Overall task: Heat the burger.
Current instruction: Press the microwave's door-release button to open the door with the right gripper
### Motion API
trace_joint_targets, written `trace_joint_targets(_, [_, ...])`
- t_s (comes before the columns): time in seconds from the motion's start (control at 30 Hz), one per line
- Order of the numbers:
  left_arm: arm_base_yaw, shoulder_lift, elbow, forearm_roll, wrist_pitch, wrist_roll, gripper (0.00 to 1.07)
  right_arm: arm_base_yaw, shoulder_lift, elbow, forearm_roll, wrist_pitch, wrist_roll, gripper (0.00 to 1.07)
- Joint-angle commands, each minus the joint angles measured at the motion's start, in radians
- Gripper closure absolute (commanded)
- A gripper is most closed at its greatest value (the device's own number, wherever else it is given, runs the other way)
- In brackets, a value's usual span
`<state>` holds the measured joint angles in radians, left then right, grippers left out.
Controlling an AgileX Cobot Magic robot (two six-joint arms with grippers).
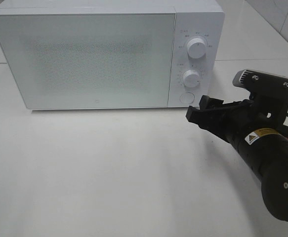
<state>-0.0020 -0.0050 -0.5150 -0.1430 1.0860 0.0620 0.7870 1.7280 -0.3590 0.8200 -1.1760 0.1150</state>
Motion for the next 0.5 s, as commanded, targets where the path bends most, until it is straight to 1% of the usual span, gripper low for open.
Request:
trace_joint_targets(0.03, [-0.006,-0.022,-0.001,-0.006,-0.014,0.003,0.04,0.001,-0.003,-0.006,-0.004,0.016,0.229,0.59])
trace_joint_targets(0.07, [-0.006,-0.022,-0.001,-0.006,-0.014,0.003,0.04,0.001,-0.003,-0.006,-0.004,0.016,0.229,0.59])
trace_joint_targets(0.1, [-0.006,-0.022,-0.001,-0.006,-0.014,0.003,0.04,0.001,-0.003,-0.006,-0.004,0.023,0.283,0.63])
trace_joint_targets(0.13, [-0.006,-0.022,-0.001,-0.006,-0.014,0.003,0.04,0.001,-0.003,-0.006,-0.004,0.040,0.393,0.71])
trace_joint_targets(0.17, [-0.006,-0.022,-0.001,-0.006,-0.014,0.003,0.04,0.001,-0.003,-0.006,-0.004,0.040,0.393,0.71])
trace_joint_targets(0.2, [-0.006,-0.022,-0.001,-0.006,-0.014,0.003,0.04,0.001,-0.003,-0.006,-0.004,0.051,0.449,0.75])
trace_joint_targets(0.23, [-0.006,-0.022,-0.001,-0.006,-0.014,0.003,0.04,0.001,-0.003,-0.006,-0.004,0.068,0.548,0.83])
trace_joint_targets(0.27, [-0.006,-0.022,-0.001,-0.006,-0.014,0.003,0.04,0.001,-0.003,-0.006,-0.004,0.068,0.548,0.83])
trace_joint_targets(0.3, [-0.006,-0.022,-0.001,-0.006,-0.014,0.003,0.04,0.001,-0.003,-0.006,-0.004,0.074,0.647,0.89])
trace_joint_targets(0.33, [-0.006,-0.022,-0.001,-0.006,-0.014,0.003,0.04,0.001,-0.003,-0.006,-0.004,0.074,0.647,0.89])
trace_joint_targets(0.4, [-0.006,-0.022,-0.001,-0.006,-0.014,0.003,0.04,0.001,-0.003,-0.006,-0.004,0.074,0.790,0.94])
trace_joint_targets(0.43, [-0.006,-0.022,-0.001,-0.006,-0.014,0.003,0.04,0.001,-0.003,-0.006,-0.004,0.074,0.790,0.94])
trace_joint_targets(0.5, [-0.006,-0.022,-0.001,-0.006,-0.014,0.003,0.04,0.001,-0.003,-0.006,-0.001,0.075,0.879,0.97])
